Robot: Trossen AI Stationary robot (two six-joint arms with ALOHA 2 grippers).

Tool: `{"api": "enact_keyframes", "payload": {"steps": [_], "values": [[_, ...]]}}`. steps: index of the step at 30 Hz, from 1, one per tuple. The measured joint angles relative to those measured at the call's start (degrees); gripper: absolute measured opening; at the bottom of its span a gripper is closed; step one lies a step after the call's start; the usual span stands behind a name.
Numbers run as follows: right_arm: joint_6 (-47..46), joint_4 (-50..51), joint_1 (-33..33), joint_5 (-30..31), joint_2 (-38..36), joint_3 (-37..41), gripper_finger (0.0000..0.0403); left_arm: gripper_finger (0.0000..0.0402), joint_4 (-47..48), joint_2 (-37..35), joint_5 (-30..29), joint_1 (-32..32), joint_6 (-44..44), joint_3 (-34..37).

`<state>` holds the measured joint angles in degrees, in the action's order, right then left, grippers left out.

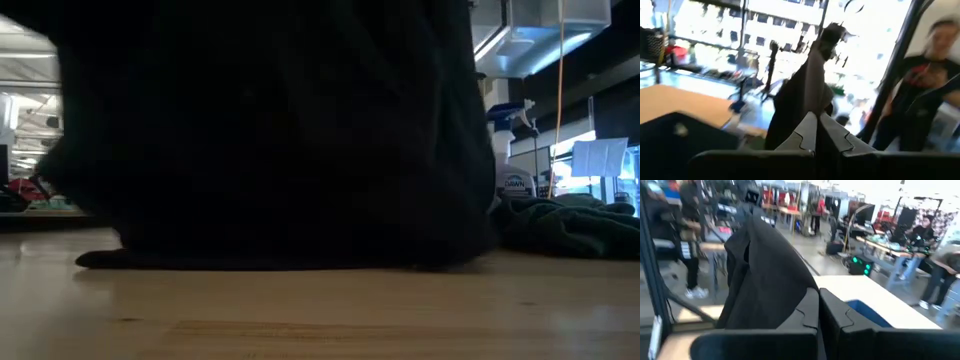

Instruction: Fold Laundry from Bin

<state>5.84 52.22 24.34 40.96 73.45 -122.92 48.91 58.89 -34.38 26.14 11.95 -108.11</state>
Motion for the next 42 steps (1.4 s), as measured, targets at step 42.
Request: {"api": "enact_keyframes", "payload": {"steps": [42], "values": [[-14.07, -11.32, 23.19, -15.35, 4.04, -1.29, 0.0002, 0.0000, -35.89, 12.74, 24.44, 13.74, -8.88, -1.73]]}}
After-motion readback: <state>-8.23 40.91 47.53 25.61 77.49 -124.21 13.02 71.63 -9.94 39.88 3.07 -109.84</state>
